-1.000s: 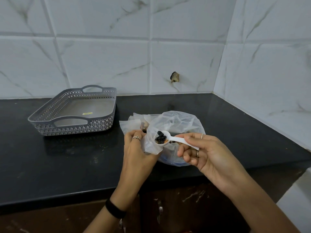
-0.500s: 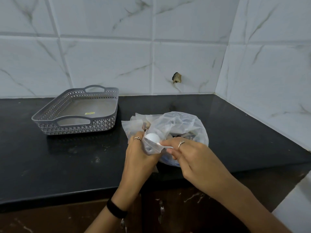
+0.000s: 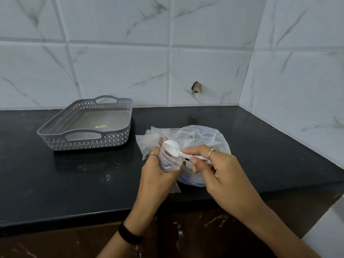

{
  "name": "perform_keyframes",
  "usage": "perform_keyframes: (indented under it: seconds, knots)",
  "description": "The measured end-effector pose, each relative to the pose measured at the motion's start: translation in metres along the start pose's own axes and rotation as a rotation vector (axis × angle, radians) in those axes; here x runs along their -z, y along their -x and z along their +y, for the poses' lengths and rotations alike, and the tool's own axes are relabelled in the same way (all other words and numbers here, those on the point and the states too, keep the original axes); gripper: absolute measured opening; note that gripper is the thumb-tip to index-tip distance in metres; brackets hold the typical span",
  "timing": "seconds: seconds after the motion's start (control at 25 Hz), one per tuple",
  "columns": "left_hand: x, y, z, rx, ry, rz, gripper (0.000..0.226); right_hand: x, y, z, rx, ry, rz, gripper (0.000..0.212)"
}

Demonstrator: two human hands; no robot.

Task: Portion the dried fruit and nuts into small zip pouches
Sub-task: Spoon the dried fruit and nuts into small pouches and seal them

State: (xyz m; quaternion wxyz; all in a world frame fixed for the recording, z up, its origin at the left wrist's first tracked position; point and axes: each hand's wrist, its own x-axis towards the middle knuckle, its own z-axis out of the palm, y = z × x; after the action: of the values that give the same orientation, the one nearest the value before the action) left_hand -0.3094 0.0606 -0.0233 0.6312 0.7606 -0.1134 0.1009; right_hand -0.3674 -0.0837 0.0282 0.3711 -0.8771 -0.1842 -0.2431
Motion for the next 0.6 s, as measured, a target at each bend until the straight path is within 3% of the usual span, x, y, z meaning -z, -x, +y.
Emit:
perform_keyframes:
  seconds: [0.12,0.28,0.44,0.6]
  knots:
    - [0.001,0.0,0.001,0.008,-0.021,-0.004,0.028,0.004,0.001,0.002,-0.068,-0.093,0.027,0.023]
    - [0.006,0.002,-0.003,0.149,-0.05,-0.032,0.026,0.023,-0.001,0.022,-0.367,-0.396,0.227,0.023]
    - [0.008,0.003,-0.009,0.278,-0.042,-0.026,0.017,0.029,-0.003,0.048,-0.44,-0.205,0.245,0.02]
    - [0.005,0.006,-0.009,0.338,0.004,-0.044,0.018,0.02,-0.009,0.063,-0.378,0.159,0.11,0.018]
